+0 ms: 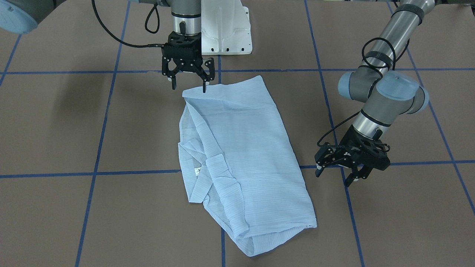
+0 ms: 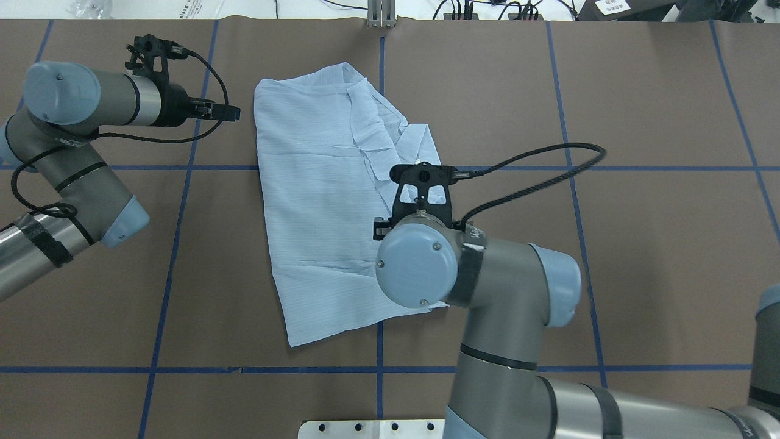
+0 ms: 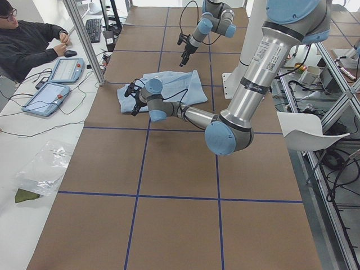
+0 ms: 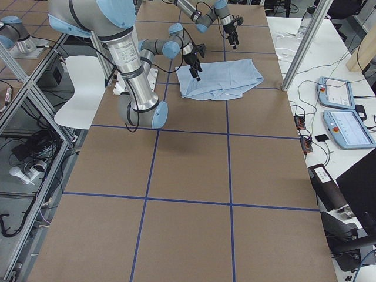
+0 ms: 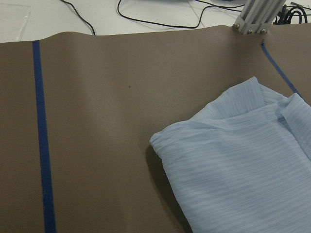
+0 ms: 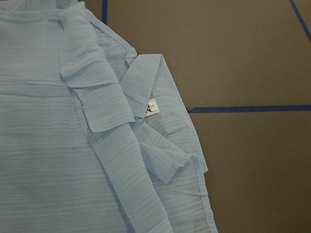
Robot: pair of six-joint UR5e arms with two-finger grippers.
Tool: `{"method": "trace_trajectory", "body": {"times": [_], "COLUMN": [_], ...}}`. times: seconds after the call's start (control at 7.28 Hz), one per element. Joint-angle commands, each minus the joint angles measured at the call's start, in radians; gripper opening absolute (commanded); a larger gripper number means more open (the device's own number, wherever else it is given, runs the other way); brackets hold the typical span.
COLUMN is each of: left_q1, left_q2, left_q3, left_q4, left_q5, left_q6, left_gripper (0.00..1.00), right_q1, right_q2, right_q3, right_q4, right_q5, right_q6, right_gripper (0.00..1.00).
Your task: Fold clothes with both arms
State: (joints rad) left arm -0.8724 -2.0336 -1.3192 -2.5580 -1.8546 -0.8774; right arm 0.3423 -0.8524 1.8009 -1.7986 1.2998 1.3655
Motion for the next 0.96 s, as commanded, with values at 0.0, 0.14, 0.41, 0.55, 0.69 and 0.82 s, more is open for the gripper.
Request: {"method": "trace_trajectory", "body": {"times": [0.0,0.14,0.41,0.55,0.69,0.82], "left_q1": [0.000,0.000,0.000,0.000,0.000,0.001], "left_q2": [0.001,0.001,0.001,0.000,0.001,0.001], "left_q3": [-0.002,-0.002,-0.002,-0.002,-0.002,-0.003], "left_q4": [-0.001,-0.001,-0.001,-0.001,-0.001,-0.001], "left_q5": [0.000,0.000,-0.002,0.000,0.000,0.000], "left_q6": [-0.002,-0.002,-0.002,-0.002,-0.002,-0.002], "left_gripper": [1.00,1.00,1.00,1.00,1.00,1.00], "right_q1": [0.036,0.041,0.043,0.059,0.073,0.086], "right_q2": [0.152,0.201,0.220,0.266,0.310,0.341], "right_q3": [-0.261,-0.364,-0.463,-0.536,-0.607,-0.653], "right_q4": [0.004,0.004,0.002,0.004,0.022,0.030], "right_q5": [0.012,0.009,0.004,0.004,0.004,0.004], "right_q6": [-0.119,-0.153,-0.181,-0.198,-0.204,-0.216], "right_gripper": [1.00,1.00,1.00,1.00,1.00,1.00]}}
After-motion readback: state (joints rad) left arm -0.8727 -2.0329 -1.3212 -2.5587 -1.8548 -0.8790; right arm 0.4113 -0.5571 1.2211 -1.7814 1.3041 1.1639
